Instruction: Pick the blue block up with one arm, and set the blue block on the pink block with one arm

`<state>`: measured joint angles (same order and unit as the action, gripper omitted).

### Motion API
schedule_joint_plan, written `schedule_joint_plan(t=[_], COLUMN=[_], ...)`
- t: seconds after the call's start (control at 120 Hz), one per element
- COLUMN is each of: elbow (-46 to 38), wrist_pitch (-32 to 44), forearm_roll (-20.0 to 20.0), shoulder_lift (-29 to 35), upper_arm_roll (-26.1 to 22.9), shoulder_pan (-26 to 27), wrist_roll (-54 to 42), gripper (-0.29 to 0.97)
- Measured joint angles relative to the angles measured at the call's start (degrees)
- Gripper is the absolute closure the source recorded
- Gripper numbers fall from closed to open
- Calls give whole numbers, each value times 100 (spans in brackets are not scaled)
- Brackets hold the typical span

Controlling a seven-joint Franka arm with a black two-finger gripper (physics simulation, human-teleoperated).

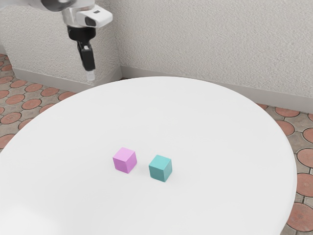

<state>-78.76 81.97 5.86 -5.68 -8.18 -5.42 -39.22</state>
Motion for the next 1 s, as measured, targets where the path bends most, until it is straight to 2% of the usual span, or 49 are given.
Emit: schedule_joint_plan(t=[0.125,0.258,0.333,0.392,0.517,0.692,0.783,1.0], elbow=[0,-190,-701,-1008,-1565,-1623,-1666,-2053], wrist_pitch=[21,-28,-51,-52,405,999,1341,2018], forearm_roll=[-76,-608,-758,-821,-841,-683,-590,-493], shoulder_lift=[6,224,686,814,652,45,-199,-298], upper_arm_roll=[-10,-43,-324,-561,-719,-821,-818,-790], shoulder_pan=[-68,-224,-495,-633,-58,940,908,872], wrist_roll=[-158,-318,-381,-504,-1207,-2198,-2610,-3300], gripper=[0,0,0,0,0,0,0,0])
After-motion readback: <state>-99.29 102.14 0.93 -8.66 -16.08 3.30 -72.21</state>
